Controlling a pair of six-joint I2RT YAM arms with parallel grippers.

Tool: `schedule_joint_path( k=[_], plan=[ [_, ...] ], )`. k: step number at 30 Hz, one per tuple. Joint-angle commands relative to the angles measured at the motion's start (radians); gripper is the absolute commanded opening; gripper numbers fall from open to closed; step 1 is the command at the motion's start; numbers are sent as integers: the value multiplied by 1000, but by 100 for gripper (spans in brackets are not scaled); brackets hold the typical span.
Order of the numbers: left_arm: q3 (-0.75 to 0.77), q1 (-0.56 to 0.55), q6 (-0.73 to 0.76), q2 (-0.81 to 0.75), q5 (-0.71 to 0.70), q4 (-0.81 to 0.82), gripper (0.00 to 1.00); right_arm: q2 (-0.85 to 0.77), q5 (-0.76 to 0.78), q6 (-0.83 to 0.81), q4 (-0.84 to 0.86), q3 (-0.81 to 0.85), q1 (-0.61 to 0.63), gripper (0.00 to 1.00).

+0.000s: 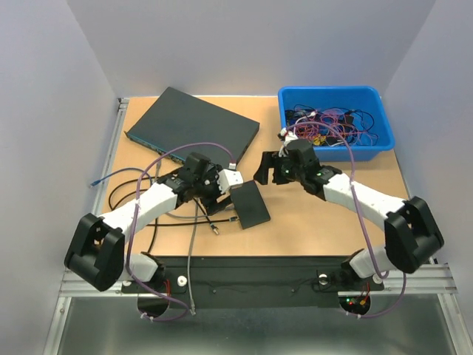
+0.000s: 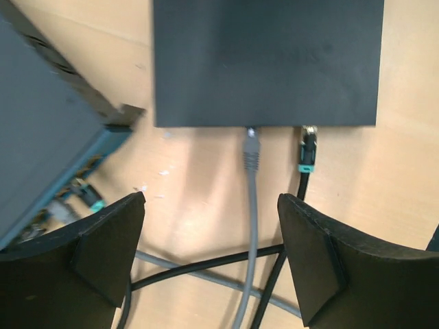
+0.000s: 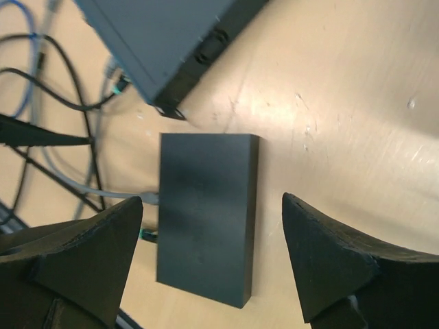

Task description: Pull the plug from the switch port

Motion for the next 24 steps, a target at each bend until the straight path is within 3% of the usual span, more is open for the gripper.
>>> schedule_joint_path(
  k=[1,4,9,13,15,24],
  plan=[
    [-34,-21,0,26,-85,117,85,78,88,52,24,2,44,87],
    [-37,-21,-21,70,-69,166,74,126,82,62,27,9,46,87],
    [-95,-23,-8,87,53,282,72,196,22,84,29,18,46,87],
    [-100,-26,25,109,145,278,69,204,2,96,48,-3,46,86],
    [-94,-24,32,141,139,272,64,191,1,92,53,-17,50,86],
    [-149,-69,69,106,111,270,64,203,10,125,67,-61,58,85]
  ],
)
